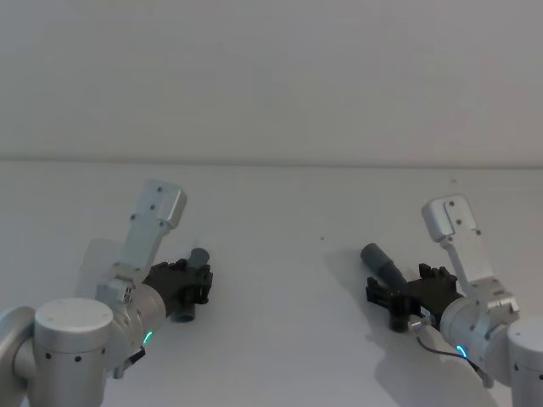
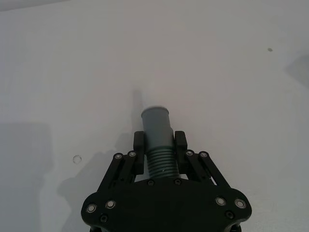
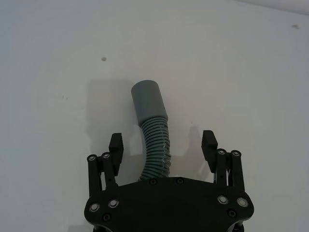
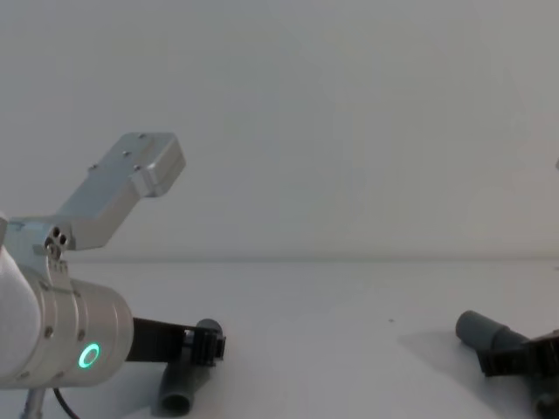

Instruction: Use both hands to pick up one end of the pipe from the table, align the ends, and insert them.

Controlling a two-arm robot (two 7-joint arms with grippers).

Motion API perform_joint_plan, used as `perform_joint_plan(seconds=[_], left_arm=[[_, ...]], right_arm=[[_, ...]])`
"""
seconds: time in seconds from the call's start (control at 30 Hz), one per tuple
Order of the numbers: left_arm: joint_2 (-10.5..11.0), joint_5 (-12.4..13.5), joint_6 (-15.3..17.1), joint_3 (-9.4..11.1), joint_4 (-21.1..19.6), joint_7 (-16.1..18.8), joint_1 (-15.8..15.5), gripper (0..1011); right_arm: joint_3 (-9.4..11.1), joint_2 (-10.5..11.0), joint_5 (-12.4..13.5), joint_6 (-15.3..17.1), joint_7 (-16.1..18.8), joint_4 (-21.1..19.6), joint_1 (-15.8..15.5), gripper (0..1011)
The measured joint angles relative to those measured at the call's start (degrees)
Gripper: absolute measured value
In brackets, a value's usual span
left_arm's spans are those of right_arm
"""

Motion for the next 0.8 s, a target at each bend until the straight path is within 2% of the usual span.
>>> perform_joint_plan(seconds=[0.07, 0.3, 0.8], left_arm=[[0.0, 0.0, 0.0, 0.0, 0.0, 0.0, 0.0, 352], [0.0, 0.0, 0.0, 0.0, 0.0, 0.0, 0.0, 352], [0.0, 0.0, 0.0, 0.0, 0.0, 0.0, 0.0, 352]], right_arm=[[0.03, -0.16, 0.0, 0.19, -0.03, 0.15, 0.14, 968], [0.18, -0.66, 0.0, 0.79, -0.12, 0.58, 0.56, 773], [0.29, -1.07, 0.02, 1.27, -0.21, 0.95, 0.93, 270]])
